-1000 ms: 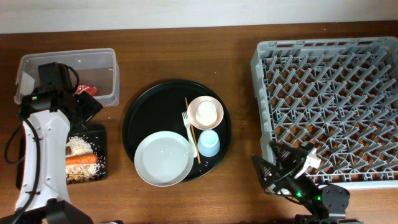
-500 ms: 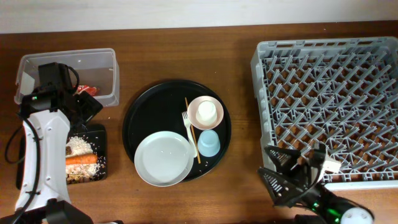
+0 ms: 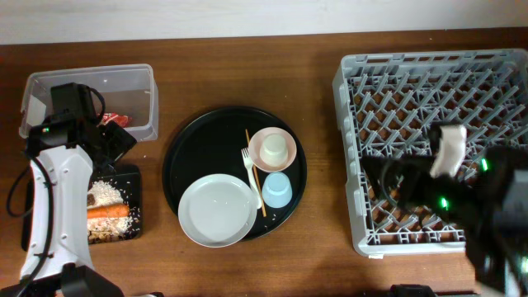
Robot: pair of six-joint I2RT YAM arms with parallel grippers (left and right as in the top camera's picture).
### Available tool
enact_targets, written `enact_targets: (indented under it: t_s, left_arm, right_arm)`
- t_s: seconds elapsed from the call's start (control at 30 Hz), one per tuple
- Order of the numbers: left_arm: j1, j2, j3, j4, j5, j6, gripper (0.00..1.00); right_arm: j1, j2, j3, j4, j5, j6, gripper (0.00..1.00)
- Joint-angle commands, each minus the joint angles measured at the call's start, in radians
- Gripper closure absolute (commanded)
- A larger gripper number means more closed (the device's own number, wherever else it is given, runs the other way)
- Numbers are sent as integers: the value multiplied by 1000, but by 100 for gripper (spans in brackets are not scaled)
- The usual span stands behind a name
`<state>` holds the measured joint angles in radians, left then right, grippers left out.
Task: Sort waste into correct bins and load items into the dishwasher rack
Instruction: 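Reach the right gripper to the light blue cup and grasp it, then lift the blue cup and carry it right over the dish rack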
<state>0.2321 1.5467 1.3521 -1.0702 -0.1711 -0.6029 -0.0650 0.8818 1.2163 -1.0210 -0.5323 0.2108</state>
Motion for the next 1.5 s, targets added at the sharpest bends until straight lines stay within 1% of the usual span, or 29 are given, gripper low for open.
enact_targets:
  t_s: [0.0, 0.1, 0.13, 0.2, 0.27, 0.33, 0.37, 0.47, 0.53, 0.6, 0.7, 0.77, 0.93, 1.2, 1.3, 1.37, 1.47]
  left_arm:
    - [3, 2, 6, -1, -2, -11, 1]
    - [3, 2, 6, -1, -2, -11, 1]
    - [3, 2, 6, 0, -2, -11, 1]
    - [3, 2, 6, 0, -2, -11, 1]
    - [3, 2, 6, -1, -2, -11, 1]
    - [3, 2, 6, -1, -2, -11, 1]
    - [3, 2, 6, -1, -2, -11, 1]
    - [3, 2, 6, 0, -2, -11, 1]
    - [3, 2, 6, -1, -2, -11, 1]
    - [3, 2, 6, 0, -2, -11, 1]
    - [3, 2, 6, 0, -2, -11, 1]
    - [3, 2, 6, 0, -2, -11, 1]
    - [3, 2, 6, 0, -2, -11, 1]
    - [3, 2, 6, -1, -2, -11, 1]
    - [3, 2, 6, 0, -2, -11, 1]
    - [3, 2, 6, -1, -2, -11, 1]
    - [3, 2, 6, -1, -2, -11, 1]
  right_arm:
    - [150, 180, 160, -92, 204, -111, 2]
    - [375, 354, 260, -165, 394, -101, 1]
    - [431, 395, 275, -169, 432, -95, 1]
    - [559, 508, 297, -164, 531, -27, 1]
    - [642, 609, 298, -150, 595, 25, 1]
    - [690, 699, 298, -138, 634, 47, 2]
    - [709, 755, 298, -134, 660, 82, 1]
    - [728, 895, 298, -121, 676, 190, 1]
    - [727, 949, 298, -119, 673, 232, 1]
    - [728, 983, 298, -99, 634, 243, 1]
    - [728, 1001, 297, -53, 523, 224, 1]
    - [729, 1004, 297, -36, 496, 213, 1]
    - [739, 1006, 283, -37, 487, 213, 1]
    - [754, 1006, 184, 14, 487, 240, 0]
    - [754, 1006, 182, 31, 487, 243, 5]
    - [754, 1006, 182, 48, 487, 243, 12]
    - [754, 1006, 182, 56, 488, 243, 18]
